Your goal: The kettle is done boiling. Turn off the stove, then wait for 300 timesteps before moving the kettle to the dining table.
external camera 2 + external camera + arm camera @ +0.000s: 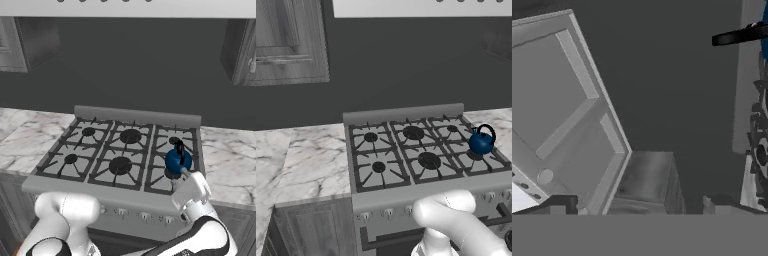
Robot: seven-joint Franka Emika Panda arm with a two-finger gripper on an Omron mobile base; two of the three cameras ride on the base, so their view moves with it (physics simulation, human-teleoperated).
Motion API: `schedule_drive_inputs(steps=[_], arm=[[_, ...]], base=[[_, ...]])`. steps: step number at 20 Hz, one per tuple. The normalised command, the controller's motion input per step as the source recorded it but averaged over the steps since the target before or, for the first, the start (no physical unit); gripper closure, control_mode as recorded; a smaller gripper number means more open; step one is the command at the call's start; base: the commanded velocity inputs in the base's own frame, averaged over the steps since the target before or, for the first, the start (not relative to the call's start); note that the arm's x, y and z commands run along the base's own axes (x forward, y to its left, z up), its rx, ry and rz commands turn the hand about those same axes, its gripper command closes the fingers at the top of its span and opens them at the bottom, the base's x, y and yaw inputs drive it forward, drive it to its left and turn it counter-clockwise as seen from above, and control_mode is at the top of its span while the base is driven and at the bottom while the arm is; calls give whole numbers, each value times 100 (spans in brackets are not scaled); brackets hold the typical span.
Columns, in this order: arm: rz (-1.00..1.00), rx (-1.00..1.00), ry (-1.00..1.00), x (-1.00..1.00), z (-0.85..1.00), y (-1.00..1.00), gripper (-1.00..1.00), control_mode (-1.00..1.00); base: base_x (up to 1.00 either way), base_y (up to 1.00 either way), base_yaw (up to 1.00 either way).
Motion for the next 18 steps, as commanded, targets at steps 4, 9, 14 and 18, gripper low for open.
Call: schedule_drive_inputs(steps=[4,9,14,18], arm=[[0,-38,-4,7,1,0,-100,-100],[0,-35,-1,16,5,0,-100,-100],[-1,-31,1,29,0,0,-100,-100],[-2,-22,6,31,-10,1,-100,-100]], base=[[0,0,0],[0,0,0],[0,0,0],[0,0,0]])
